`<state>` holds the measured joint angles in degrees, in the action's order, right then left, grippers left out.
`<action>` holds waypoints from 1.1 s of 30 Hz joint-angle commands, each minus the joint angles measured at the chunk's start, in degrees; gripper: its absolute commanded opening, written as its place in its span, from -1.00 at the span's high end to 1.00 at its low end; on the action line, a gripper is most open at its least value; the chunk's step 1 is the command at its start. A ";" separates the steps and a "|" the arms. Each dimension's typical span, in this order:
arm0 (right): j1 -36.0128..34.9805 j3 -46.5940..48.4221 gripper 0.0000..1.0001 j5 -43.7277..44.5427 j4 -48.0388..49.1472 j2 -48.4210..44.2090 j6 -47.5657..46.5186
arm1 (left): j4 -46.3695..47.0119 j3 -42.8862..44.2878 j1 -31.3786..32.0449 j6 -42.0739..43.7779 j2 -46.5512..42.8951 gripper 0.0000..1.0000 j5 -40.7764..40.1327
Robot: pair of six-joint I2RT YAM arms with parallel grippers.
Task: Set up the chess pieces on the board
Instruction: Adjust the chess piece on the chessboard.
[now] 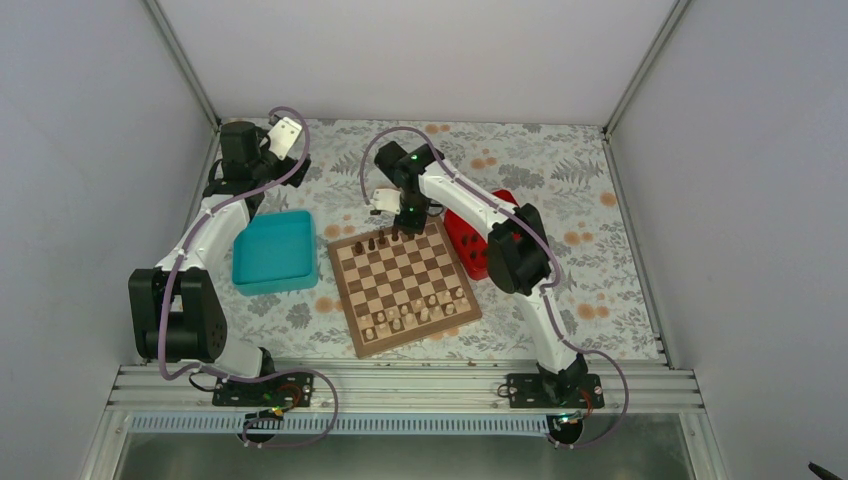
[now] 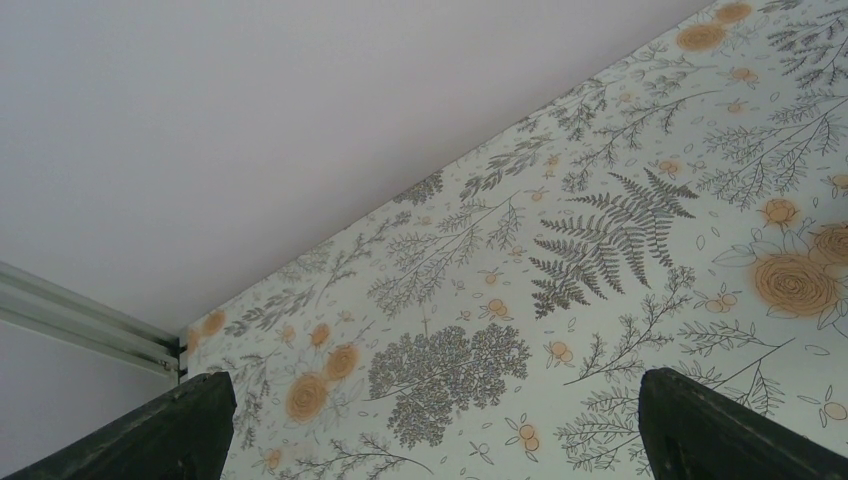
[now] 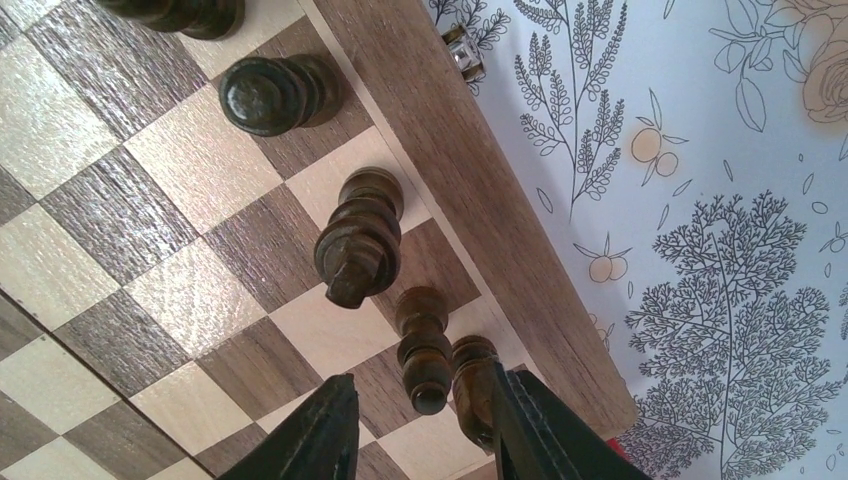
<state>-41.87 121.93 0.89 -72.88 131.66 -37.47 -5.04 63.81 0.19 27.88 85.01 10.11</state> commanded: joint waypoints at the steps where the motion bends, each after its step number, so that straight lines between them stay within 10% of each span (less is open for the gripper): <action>1: 0.65 -0.60 0.28 0.93 0.61 1.32 -0.31 | 0.57 -0.53 0.12 0.59 -0.51 -1.00 0.34; 33: 1.01 2.11 0.86 -0.89 0.25 1.39 -0.14 | 0.57 -0.30 0.24 0.60 -0.45 -1.00 0.70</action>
<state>-41.17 120.84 0.91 -71.77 133.08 -37.50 -5.04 63.79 0.19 27.88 85.01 10.13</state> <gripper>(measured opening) 0.123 0.999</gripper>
